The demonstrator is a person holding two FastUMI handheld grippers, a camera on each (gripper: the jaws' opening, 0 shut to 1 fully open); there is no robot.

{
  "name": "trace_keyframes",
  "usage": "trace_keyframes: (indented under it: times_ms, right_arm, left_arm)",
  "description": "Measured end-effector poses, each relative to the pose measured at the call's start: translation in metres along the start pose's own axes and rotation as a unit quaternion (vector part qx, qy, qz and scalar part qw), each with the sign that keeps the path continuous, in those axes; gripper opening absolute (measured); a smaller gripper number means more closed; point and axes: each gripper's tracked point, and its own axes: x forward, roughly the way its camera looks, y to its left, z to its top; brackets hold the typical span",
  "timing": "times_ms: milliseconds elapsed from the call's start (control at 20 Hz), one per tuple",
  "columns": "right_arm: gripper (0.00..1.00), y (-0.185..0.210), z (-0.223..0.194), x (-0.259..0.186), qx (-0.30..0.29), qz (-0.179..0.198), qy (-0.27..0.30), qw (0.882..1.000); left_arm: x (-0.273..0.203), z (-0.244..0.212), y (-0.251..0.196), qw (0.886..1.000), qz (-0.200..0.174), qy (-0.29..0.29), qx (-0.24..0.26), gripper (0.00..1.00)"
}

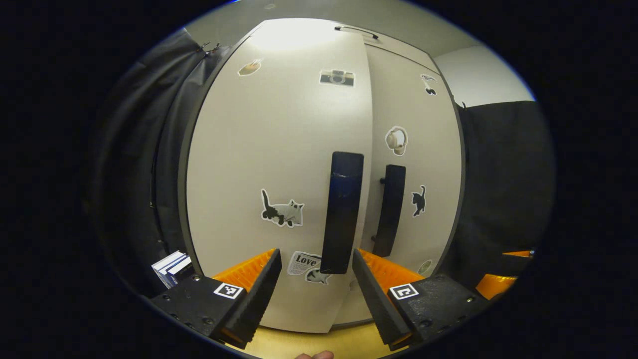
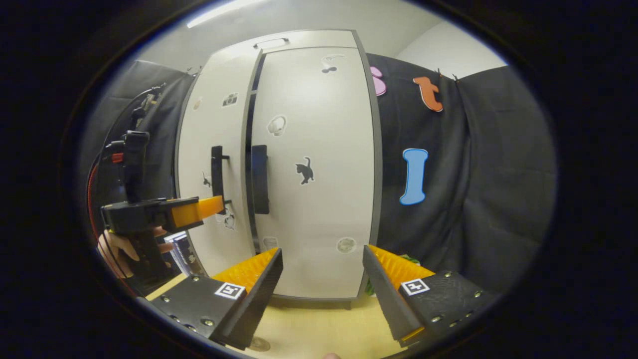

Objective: Grasp the bottle in the cabinet with the left hand and place it on the coaster, then close the right door with the right hand and the left door with the left hand.

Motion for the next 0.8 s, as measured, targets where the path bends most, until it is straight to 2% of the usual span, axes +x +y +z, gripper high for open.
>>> trace_keyframes:
  times_ms: [250, 500, 800]
  right_arm:
    - [0.98, 0.014, 0.016, -0.009, -0.004, 0.000, -0.008, 1.000]
    - [0.98, 0.021, 0.026, -0.019, 0.003, -0.004, -0.015, 1.000]
    - [0.98, 0.026, 0.034, -0.033, 0.004, -0.010, -0.023, 1.000]
  left_arm:
    - [-0.053, 0.015, -0.001, 1.000, 0.015, -0.010, 0.013, 0.91]
    - [-0.104, 0.011, 0.009, 0.999, 0.041, -0.003, 0.022, 0.91]
    - [-0.136, -0.002, 0.015, 0.999, 0.048, 0.004, 0.014, 0.91]
